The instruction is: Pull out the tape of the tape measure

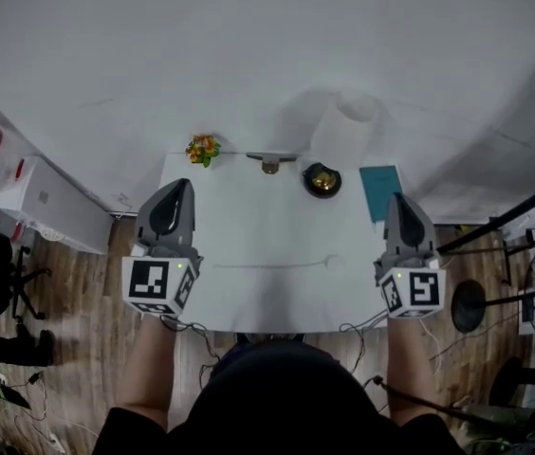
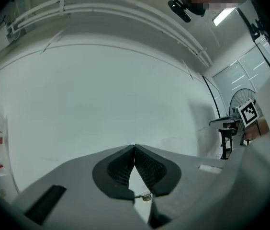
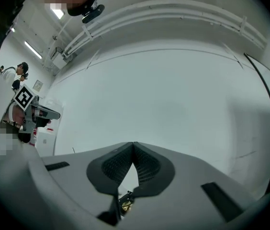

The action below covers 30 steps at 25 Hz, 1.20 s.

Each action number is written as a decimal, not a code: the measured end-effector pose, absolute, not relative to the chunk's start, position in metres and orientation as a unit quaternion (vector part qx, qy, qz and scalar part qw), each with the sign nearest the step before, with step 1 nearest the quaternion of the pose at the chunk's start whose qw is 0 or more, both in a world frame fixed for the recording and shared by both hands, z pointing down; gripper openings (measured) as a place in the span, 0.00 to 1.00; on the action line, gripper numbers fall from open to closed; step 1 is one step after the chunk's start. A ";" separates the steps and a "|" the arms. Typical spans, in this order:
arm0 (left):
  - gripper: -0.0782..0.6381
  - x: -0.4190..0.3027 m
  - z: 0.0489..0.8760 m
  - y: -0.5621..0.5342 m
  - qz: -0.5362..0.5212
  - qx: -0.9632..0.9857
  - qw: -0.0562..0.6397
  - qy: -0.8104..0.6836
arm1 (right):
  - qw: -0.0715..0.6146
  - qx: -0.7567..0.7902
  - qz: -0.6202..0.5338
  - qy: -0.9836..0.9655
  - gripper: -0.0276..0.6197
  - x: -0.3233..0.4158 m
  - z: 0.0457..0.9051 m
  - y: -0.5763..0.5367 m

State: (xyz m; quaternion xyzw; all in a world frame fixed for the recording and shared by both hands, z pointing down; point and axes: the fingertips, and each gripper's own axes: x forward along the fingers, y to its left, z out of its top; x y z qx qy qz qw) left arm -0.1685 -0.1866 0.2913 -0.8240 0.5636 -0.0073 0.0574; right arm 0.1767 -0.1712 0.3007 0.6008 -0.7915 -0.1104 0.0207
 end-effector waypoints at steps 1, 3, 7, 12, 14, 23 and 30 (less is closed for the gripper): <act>0.12 -0.168 0.291 -0.187 -0.007 -0.825 0.057 0.563 | 0.022 0.600 -0.111 -0.792 0.05 0.176 0.300 -0.171; 0.12 -0.166 0.292 -0.188 -0.007 -0.825 0.055 0.562 | 0.023 0.600 -0.113 -0.792 0.05 0.177 0.298 -0.173; 0.12 -0.165 0.298 -0.193 -0.012 -0.826 0.046 0.562 | 0.018 0.599 -0.103 -0.794 0.05 0.178 0.301 -0.179; 0.12 -0.167 0.301 -0.198 -0.013 -0.825 0.043 0.564 | 0.015 0.599 -0.089 -0.795 0.05 0.178 0.307 -0.184; 0.12 -0.168 0.302 -0.199 -0.013 -0.824 0.043 0.564 | 0.016 0.598 -0.088 -0.797 0.05 0.177 0.308 -0.186; 0.12 -0.166 0.311 -0.207 -0.021 -0.823 0.036 0.566 | 0.016 0.600 -0.080 -0.796 0.05 0.180 0.315 -0.193; 0.12 -0.161 0.314 -0.210 -0.025 -0.822 0.033 0.567 | 0.013 0.606 -0.073 -0.792 0.05 0.188 0.319 -0.194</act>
